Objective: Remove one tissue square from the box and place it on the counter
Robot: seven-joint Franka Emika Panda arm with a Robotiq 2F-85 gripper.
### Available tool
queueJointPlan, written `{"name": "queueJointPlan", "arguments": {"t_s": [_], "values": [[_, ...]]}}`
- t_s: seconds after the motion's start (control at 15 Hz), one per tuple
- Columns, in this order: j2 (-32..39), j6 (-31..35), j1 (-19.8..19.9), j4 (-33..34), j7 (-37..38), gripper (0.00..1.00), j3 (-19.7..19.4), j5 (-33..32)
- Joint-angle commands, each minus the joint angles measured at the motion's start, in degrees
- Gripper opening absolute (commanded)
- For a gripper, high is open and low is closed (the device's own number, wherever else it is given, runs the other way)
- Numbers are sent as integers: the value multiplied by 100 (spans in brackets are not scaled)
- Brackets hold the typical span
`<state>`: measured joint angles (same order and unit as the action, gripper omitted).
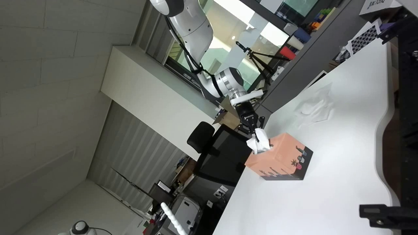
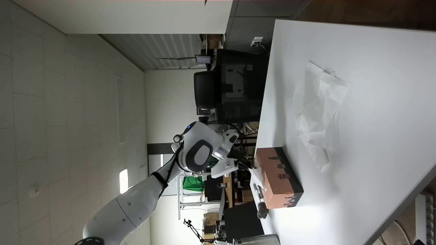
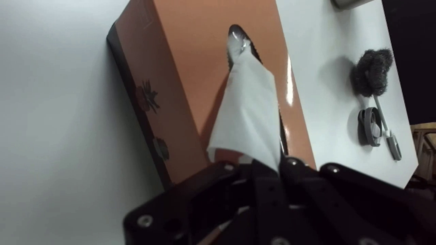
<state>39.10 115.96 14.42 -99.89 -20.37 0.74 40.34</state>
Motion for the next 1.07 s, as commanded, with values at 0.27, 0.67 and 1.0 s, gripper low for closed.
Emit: {"name": "queueJointPlan", "arguments": {"t_s": [0.27,0.67,1.0], "values": [[-798,-1406,197,1027,1271,0,-484,-634],[-1275,-117,-68,884,1879,0,-857,-1514],[-893,1616,-191,437,2552,0,-1090,-2354]]}}
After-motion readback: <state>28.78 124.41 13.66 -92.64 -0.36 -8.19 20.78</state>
